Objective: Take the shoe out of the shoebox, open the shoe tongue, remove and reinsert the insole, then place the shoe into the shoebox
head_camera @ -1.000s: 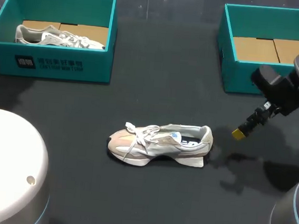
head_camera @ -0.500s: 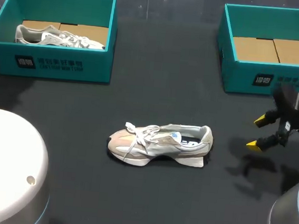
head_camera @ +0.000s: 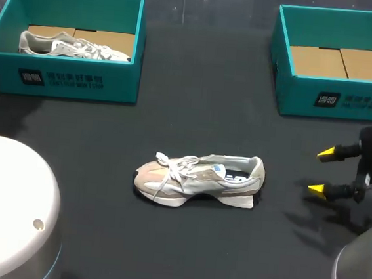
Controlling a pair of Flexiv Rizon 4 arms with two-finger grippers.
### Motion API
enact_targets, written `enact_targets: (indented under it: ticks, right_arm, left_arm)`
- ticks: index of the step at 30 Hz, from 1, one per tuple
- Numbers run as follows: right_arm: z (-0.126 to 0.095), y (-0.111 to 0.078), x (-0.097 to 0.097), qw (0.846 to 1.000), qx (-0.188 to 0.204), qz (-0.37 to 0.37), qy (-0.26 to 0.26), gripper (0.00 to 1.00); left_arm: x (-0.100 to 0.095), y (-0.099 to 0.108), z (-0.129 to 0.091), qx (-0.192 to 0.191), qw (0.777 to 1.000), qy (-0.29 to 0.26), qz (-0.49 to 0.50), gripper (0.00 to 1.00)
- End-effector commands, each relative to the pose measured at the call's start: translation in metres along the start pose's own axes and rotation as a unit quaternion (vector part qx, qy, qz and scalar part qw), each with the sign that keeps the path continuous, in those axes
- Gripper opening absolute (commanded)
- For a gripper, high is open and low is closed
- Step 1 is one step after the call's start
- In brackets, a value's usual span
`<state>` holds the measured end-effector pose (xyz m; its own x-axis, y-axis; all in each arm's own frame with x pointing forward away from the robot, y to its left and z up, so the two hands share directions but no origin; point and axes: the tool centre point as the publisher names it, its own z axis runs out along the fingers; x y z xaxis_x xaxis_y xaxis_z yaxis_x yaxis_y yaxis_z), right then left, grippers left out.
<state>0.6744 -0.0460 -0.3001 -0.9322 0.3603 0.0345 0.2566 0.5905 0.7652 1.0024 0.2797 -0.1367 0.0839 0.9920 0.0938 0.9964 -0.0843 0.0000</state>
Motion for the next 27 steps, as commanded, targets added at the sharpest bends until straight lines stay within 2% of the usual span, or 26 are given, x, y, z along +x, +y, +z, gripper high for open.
enact_targets:
  ticks: [1, 3, 5, 16, 23, 25, 27]
  right_arm:
    - [0.008, -0.015, 0.006, 0.995, -0.087, -0.042, -0.011, 1.00]
    - [0.013, -0.019, 0.004, 0.994, -0.088, -0.056, -0.014, 1.00]
    - [0.016, -0.024, 0.003, 0.993, -0.106, -0.057, 0.009, 1.00]
    - [0.016, -0.024, 0.003, 0.993, -0.106, -0.057, 0.009, 1.00]
    - [0.034, -0.050, -0.020, 0.993, -0.118, -0.031, -0.004, 1.00]
    - [0.038, -0.056, -0.024, 0.989, -0.141, -0.039, -0.006, 1.00]
    - [0.040, -0.059, -0.026, 0.988, -0.147, -0.041, -0.008, 1.00]
  left_arm:
    - [0.000, 0.000, 0.000, 0.000, 1.000, 0.001, 0.001, 1.00]
    - [0.000, 0.000, 0.000, 0.000, 1.000, 0.001, 0.001, 1.00]
    - [0.000, 0.000, 0.000, 0.000, 1.000, 0.001, 0.001, 1.00]
    - [0.000, 0.000, 0.000, 0.000, 1.000, 0.001, 0.001, 1.00]
    - [0.000, 0.000, 0.000, 0.000, 1.000, 0.001, 0.001, 1.00]
    - [0.000, 0.000, 0.000, 0.000, 1.000, 0.001, 0.001, 1.00]
    - [0.000, 0.000, 0.000, 0.000, 1.000, 0.001, 0.001, 1.00]
